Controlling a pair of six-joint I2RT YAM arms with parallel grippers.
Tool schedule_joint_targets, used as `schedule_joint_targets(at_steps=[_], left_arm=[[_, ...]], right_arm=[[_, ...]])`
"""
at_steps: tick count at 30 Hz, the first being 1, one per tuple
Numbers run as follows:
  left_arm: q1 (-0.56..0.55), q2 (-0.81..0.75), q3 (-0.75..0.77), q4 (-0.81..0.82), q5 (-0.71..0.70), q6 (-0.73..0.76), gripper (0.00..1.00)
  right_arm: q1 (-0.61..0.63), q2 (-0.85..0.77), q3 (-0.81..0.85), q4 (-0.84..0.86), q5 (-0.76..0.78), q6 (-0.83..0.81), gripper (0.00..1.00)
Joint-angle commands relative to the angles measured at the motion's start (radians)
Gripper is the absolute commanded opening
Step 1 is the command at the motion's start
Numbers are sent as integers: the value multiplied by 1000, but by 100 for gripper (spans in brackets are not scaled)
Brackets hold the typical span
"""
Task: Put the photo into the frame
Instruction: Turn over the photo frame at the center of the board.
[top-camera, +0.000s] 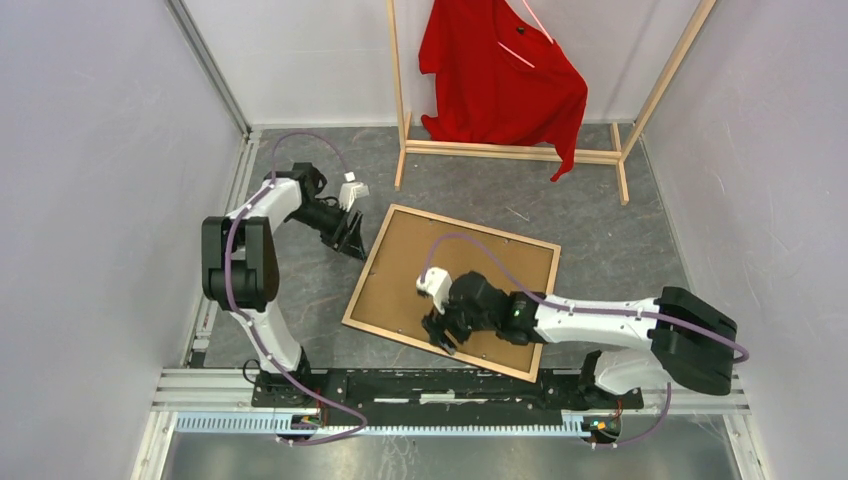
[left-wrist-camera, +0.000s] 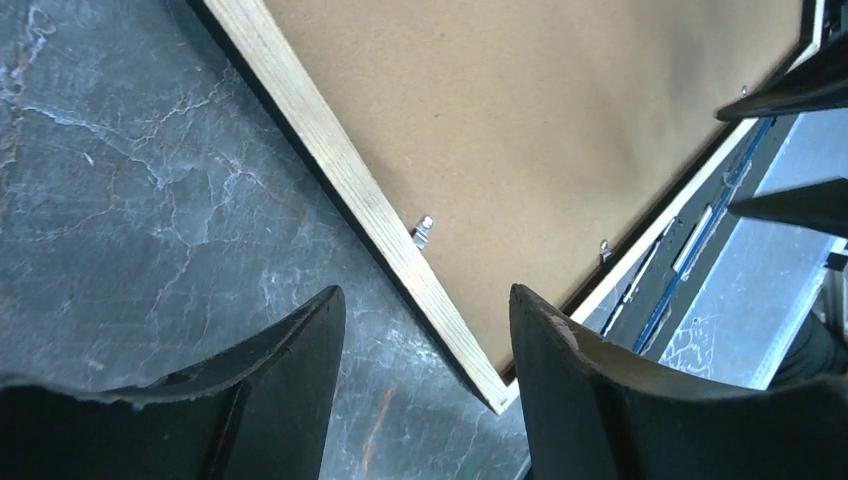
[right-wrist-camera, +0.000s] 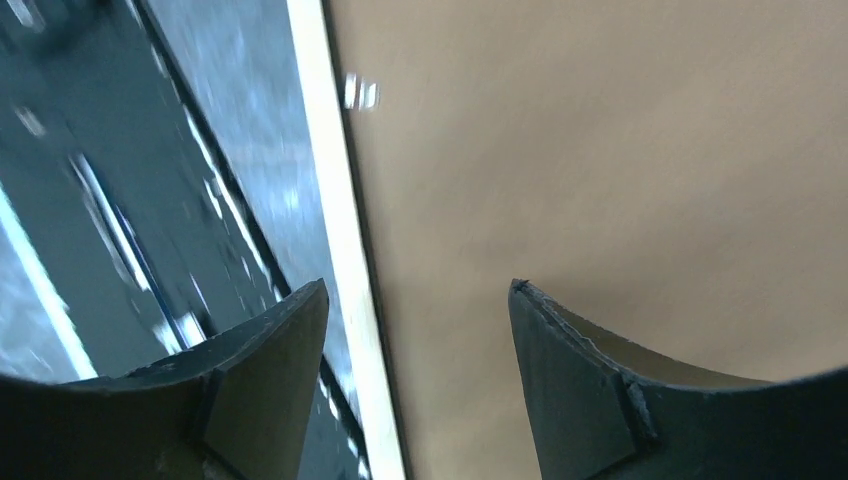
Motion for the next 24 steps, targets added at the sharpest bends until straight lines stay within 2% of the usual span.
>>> schedule_joint_targets(at_steps=[1, 6, 13, 16, 18, 22, 24], left_arm=[[10, -107, 44, -102, 62, 99, 68], [10, -207, 38, -183, 89, 160, 65], [10, -333, -13, -246, 86, 229, 67], [10, -390, -46, -244, 76, 259, 70], [10, -440, -74, -232, 62, 285, 76], [10, -570, -152, -221, 53, 412, 78], [10, -640, -197, -213, 45, 492, 86]], right_arm=[[91, -22, -61, -104, 152, -54, 72], [157, 35, -19, -128, 187, -69, 65], [246, 110, 29, -147, 287, -91, 58], [256, 109, 25, -144, 322, -89, 50], [258, 102, 19, -142, 345, -90, 42], [258, 88, 15, -141, 362, -99, 23], [258, 83, 21, -143, 370, -105, 15]])
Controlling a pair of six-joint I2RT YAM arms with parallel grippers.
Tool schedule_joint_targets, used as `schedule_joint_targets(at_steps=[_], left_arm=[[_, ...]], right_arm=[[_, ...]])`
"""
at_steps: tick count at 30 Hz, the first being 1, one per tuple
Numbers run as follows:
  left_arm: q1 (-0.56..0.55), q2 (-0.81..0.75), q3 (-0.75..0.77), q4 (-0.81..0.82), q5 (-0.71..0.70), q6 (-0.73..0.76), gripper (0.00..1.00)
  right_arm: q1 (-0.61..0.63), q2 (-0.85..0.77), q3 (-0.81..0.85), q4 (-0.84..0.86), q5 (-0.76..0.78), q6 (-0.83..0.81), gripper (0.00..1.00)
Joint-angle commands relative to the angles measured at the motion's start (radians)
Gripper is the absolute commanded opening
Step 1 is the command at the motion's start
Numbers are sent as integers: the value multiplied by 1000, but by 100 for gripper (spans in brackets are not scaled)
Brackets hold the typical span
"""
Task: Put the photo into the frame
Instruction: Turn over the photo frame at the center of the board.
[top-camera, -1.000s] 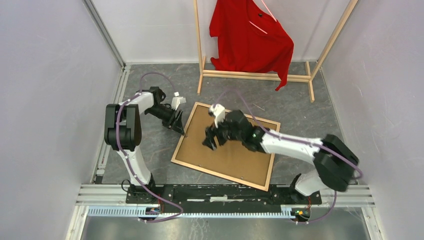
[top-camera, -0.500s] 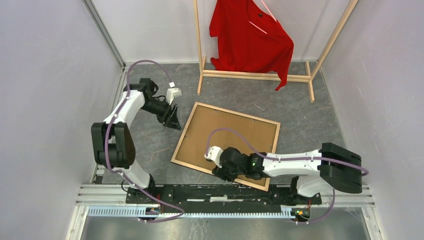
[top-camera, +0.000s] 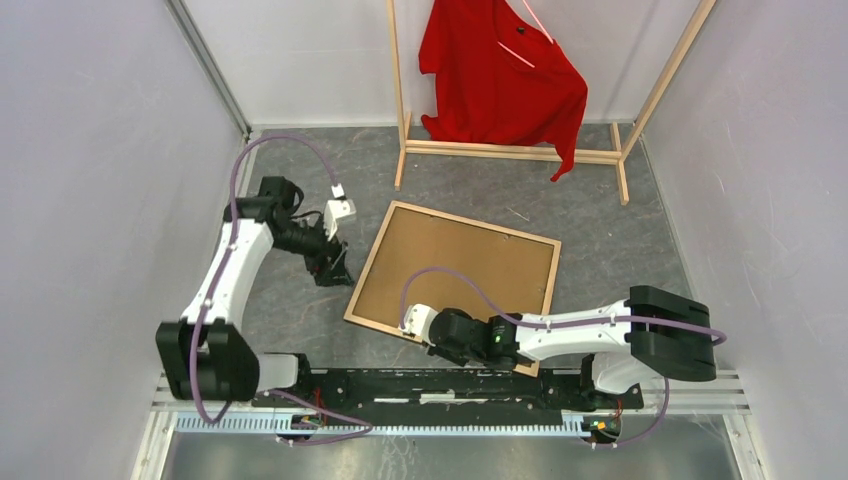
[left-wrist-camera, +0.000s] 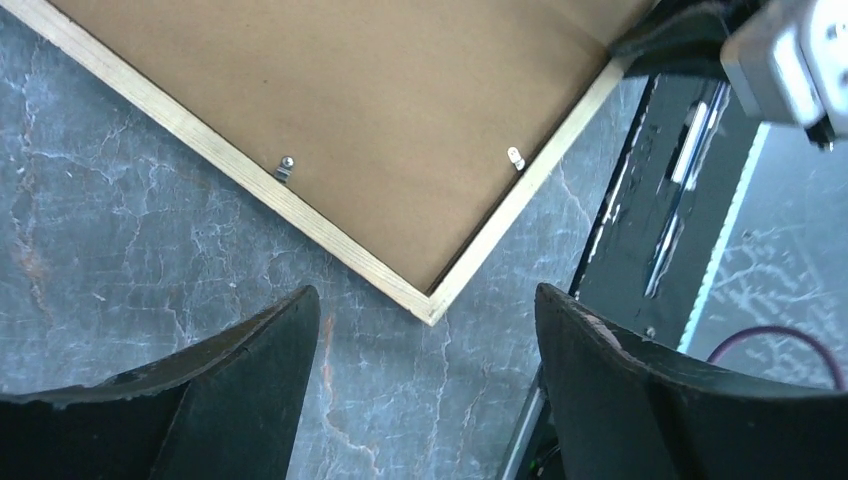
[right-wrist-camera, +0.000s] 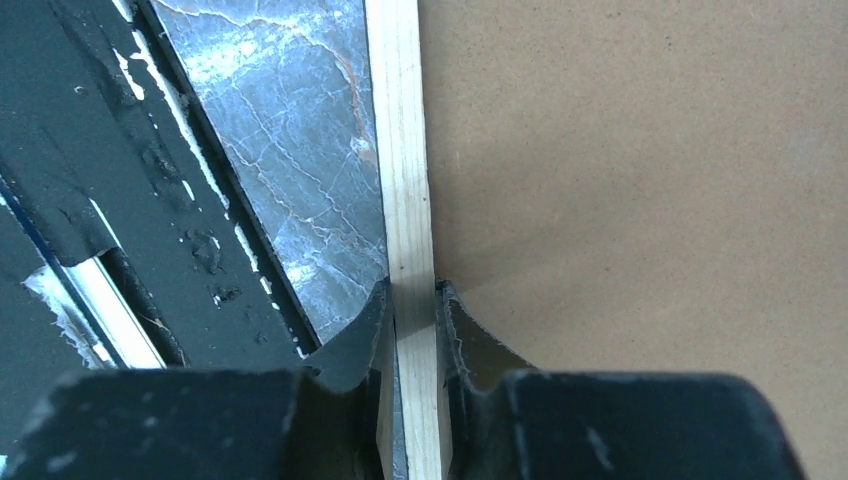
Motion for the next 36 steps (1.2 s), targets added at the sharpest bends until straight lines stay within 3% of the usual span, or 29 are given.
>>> schedule_joint_targets(at_steps=[1, 4, 11, 15, 22, 29, 36], left_arm=[[2, -167, -85, 4, -2, 241, 98], [-3, -270, -141, 5, -20, 368, 100], [-26, -456, -278, 9, -184, 674, 100], [-28, -580, -349, 30, -184, 817, 100], [-29, -759, -477, 275, -141, 897, 99], [-29, -801, -542, 402, -86, 998, 85], [-29, -775, -556, 477, -63, 1057, 49]], right_arm=[[-5, -23, 30, 3, 80, -16, 12], [-6, -30, 97, -34, 75, -22, 5], [-10, -6, 376, -212, 60, -27, 1], [-43, 25, 521, -311, 31, -21, 0], [-100, 43, 638, -363, -68, -16, 0], [-122, 28, 654, -376, -98, -5, 0], [-156, 11, 670, -392, -148, 2, 0]])
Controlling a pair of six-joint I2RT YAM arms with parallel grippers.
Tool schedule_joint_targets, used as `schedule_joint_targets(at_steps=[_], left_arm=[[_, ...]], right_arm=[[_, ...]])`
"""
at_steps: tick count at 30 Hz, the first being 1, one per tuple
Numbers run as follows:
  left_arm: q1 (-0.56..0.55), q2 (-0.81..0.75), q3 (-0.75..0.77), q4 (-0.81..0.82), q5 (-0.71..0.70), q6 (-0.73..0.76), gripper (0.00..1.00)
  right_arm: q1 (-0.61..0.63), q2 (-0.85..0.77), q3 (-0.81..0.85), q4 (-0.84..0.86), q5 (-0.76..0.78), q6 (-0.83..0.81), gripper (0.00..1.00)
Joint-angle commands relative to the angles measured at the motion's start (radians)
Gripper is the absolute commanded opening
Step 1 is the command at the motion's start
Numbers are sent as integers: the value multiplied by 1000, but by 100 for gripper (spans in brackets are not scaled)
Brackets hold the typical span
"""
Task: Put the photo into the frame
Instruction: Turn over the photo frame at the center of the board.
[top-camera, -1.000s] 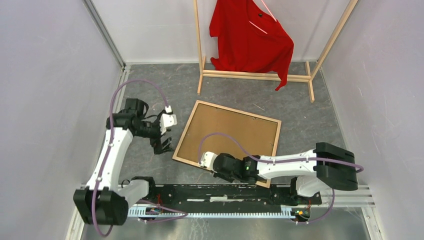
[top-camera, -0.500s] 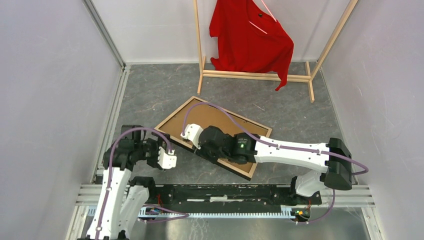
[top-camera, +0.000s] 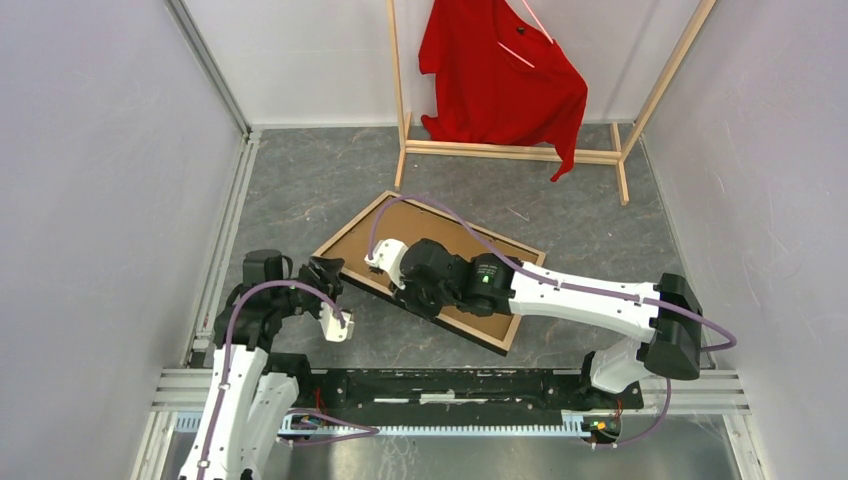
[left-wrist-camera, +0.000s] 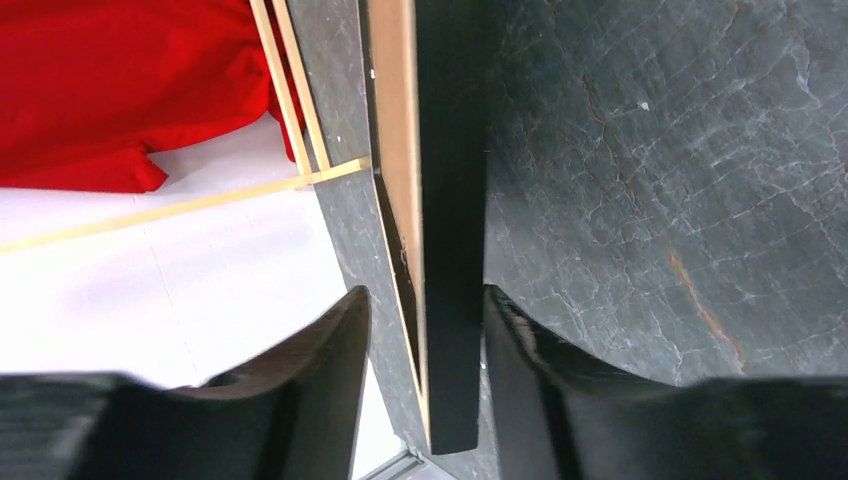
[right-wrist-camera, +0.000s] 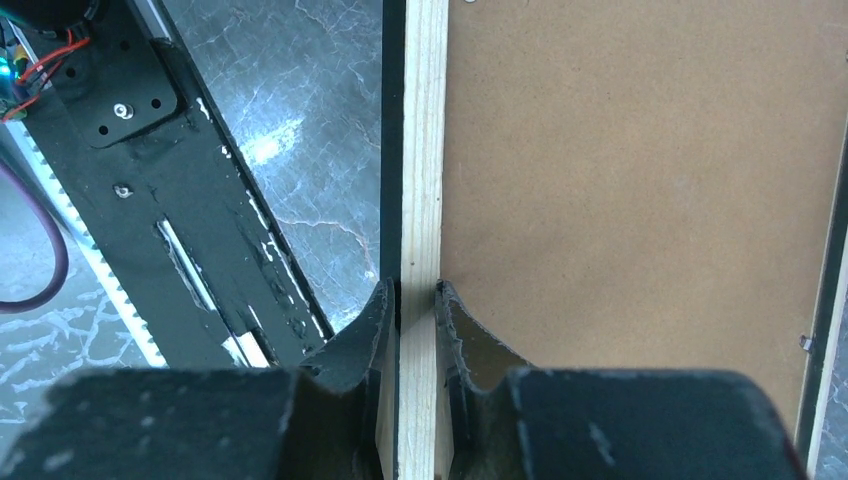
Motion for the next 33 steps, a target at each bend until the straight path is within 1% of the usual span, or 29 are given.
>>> schedule_joint_targets(at_steps=[1, 6, 10, 11, 12, 14, 16, 17, 18, 19, 20, 23, 24, 27, 29, 30, 31, 33], left_arm=[[0, 20, -10, 95, 48, 102, 48], [-1, 36, -12, 103, 34, 130, 45], [-2, 13, -56, 172, 49, 141, 42], [-3, 14, -64, 181, 50, 148, 43], [-3, 18, -69, 186, 51, 158, 45], [-3, 20, -84, 225, 57, 152, 60], [-8, 17, -98, 277, 67, 125, 70], [-10, 16, -102, 304, 70, 109, 78], [-13, 17, -105, 326, 74, 96, 82], [-18, 19, -107, 340, 74, 95, 83], [-22, 26, -103, 342, 69, 98, 81], [-51, 59, -83, 342, 39, 91, 68], [-64, 72, -71, 340, 27, 80, 63], [-101, 134, -9, 311, -16, 38, 42], [-127, 180, 37, 280, -54, 25, 32], [-138, 199, 53, 272, -70, 15, 28], [-148, 215, 70, 266, -81, 2, 24], [-163, 236, 113, 250, -89, -33, 14]], right_arm=[[-27, -41, 73, 38, -34, 2, 0], [-62, -58, 87, 30, -73, 6, 0], [-85, -74, 100, 31, -90, 8, 1], [-94, -78, 100, 36, -119, 9, 1], [-106, -84, 100, 39, -136, 12, 1], [-123, -86, 105, 46, -164, 15, 0], [-132, -79, 121, 36, -181, 14, 0], [-135, -75, 127, 30, -188, 14, 0], [-137, -74, 129, 31, -192, 14, 0], [-137, -74, 129, 32, -197, 15, 0], [-139, -73, 128, 31, -198, 14, 0], [-144, -73, 127, 33, -202, 12, 0], [-144, -73, 127, 32, -202, 10, 0], [-150, -75, 126, 30, -202, 6, 0], [-155, -77, 126, 27, -202, 3, 0], [-159, -77, 128, 25, -201, 0, 2], [-160, -78, 131, 20, -195, -6, 8], [-162, -87, 141, 2, -162, -36, 36]])
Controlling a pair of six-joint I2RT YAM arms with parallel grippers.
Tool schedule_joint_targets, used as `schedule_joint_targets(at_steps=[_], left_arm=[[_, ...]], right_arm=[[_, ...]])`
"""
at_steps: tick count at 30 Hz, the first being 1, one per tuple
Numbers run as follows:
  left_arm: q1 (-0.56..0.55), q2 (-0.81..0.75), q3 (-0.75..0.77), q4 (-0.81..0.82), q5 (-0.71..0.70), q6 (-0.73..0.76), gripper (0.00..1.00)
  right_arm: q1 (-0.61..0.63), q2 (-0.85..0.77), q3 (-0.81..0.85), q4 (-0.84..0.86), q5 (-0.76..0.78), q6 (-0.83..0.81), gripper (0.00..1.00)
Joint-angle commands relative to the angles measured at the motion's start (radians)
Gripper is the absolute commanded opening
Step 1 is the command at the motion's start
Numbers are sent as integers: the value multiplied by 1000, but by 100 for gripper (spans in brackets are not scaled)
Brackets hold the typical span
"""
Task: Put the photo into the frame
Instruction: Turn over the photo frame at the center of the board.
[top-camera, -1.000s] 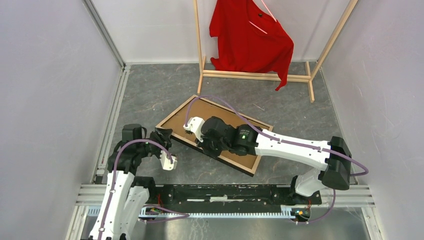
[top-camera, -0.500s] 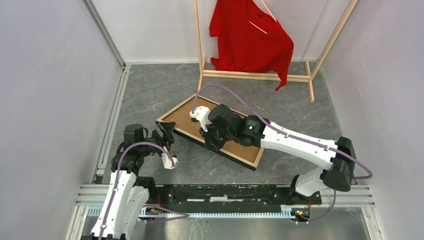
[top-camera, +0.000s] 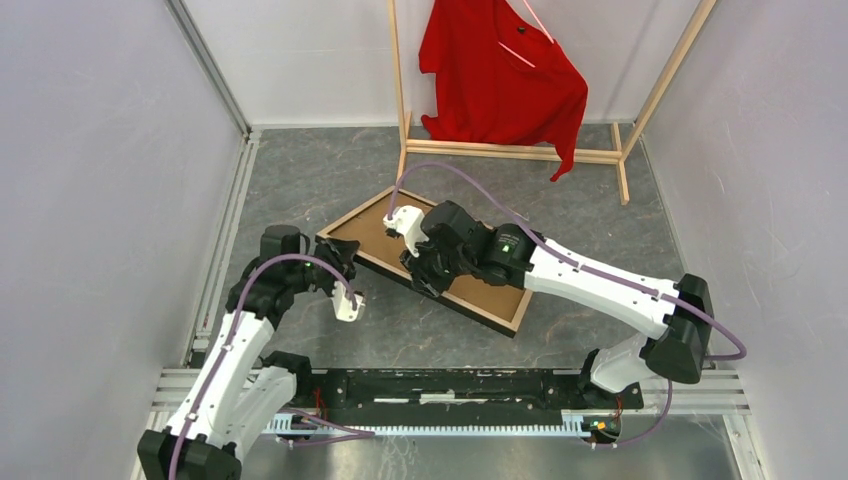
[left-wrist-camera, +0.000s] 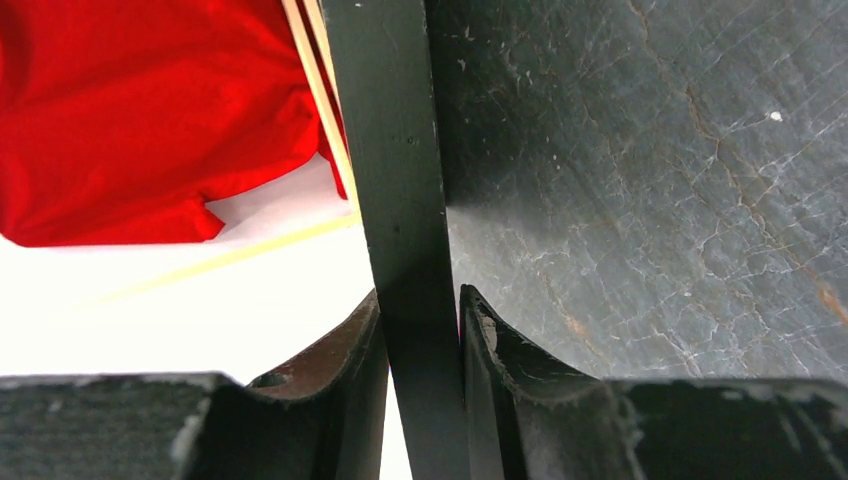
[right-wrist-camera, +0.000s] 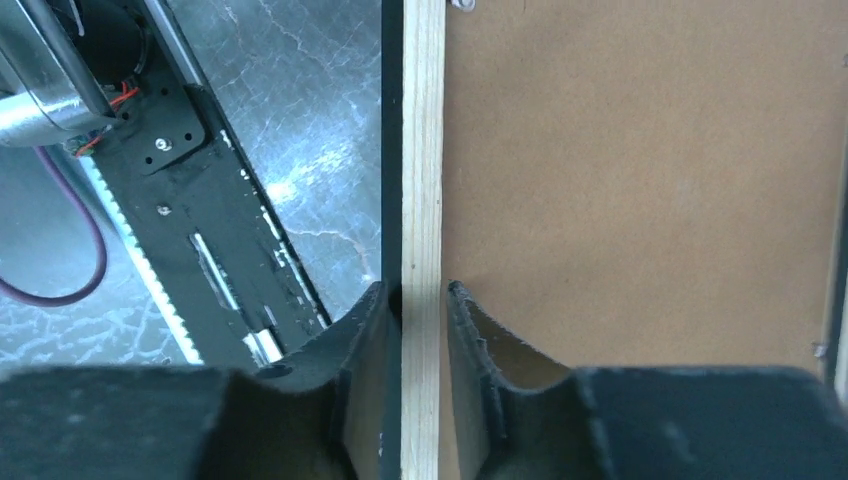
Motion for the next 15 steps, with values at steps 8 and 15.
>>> schedule_joint_targets(at_steps=[8, 15], left_arm=[[-54, 104, 220, -107, -59, -194, 10], [-55, 98, 243, -117, -38, -260, 9]], right_arm=[[9, -214, -56, 65, 156, -234, 98], [102, -297, -213, 93, 391, -377, 98]])
